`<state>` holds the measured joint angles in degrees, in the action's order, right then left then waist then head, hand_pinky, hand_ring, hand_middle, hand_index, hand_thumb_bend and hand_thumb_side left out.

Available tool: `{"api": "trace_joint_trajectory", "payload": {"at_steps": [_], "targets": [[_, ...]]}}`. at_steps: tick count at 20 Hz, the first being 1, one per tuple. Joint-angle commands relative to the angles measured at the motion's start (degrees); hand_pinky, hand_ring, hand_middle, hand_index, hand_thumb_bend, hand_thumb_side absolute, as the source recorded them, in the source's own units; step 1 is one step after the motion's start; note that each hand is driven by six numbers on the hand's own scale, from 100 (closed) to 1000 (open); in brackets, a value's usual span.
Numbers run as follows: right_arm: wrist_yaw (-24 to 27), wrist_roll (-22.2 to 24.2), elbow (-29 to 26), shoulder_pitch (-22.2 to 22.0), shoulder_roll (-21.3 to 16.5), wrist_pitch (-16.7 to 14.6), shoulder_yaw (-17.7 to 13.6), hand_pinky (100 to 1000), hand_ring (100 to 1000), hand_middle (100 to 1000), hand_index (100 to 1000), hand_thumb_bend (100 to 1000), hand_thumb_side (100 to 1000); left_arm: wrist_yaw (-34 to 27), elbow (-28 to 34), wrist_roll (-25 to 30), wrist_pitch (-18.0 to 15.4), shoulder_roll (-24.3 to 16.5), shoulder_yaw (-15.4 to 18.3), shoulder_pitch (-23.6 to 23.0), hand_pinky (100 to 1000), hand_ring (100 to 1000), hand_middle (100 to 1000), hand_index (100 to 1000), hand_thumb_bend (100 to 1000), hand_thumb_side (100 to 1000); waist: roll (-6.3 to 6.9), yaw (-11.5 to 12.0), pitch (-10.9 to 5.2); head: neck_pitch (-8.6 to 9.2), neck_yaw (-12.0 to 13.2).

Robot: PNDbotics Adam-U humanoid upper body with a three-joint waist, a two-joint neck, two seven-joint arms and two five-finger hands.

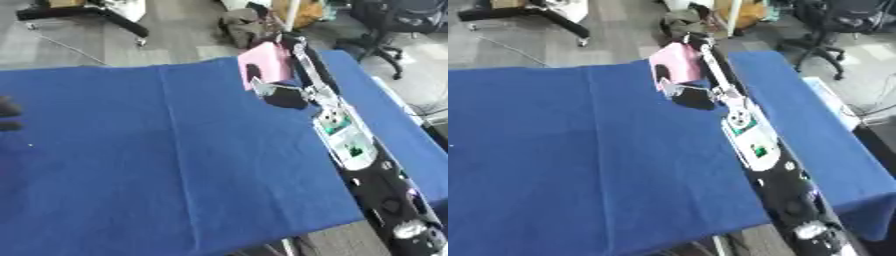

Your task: Pick up the objects with one hand, pass them to the other hand, and then place them into the box on the other side of the table.

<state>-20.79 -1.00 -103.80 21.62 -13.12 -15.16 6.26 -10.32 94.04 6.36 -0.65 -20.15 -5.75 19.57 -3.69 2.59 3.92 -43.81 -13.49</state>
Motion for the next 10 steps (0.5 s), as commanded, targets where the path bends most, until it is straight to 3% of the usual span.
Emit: {"api": "trace_joint_trajectory", "payload": {"at_steps": [1, 6, 10], "targets": [[0.4, 1.6, -7.7, 0.6, 2.4, -1.4, 2.9, 445, 471, 421, 508, 100, 100, -1.2, -0.9, 1.2, 0.3, -0.7, -0.9, 1.7, 720, 739, 623, 729, 825, 742, 0.34, 0.1, -0.92, -0.31, 2.6], [1.0, 1.6, -10.6, 0.6, 6.9, -2.8, 7.5, 462, 482, 429, 518, 100, 100, -3.1, -2.8, 3.9, 1.2, -0.4, -3.3, 2.3, 722, 745, 632, 737, 858, 746, -0.08, 0.4, -0.50, -0.31, 5.3], [0.2, 2.0, -10.7, 1.5, 8.2, -4.2, 10.2, 466, 484, 433, 522, 100, 100, -3.5, -4.1, 7.1, 1.9, -0.2, -5.8, 2.7, 726, 751, 641, 744, 882, 745, -0.51, 0.5, -0.17, -0.31, 6.9]]}}
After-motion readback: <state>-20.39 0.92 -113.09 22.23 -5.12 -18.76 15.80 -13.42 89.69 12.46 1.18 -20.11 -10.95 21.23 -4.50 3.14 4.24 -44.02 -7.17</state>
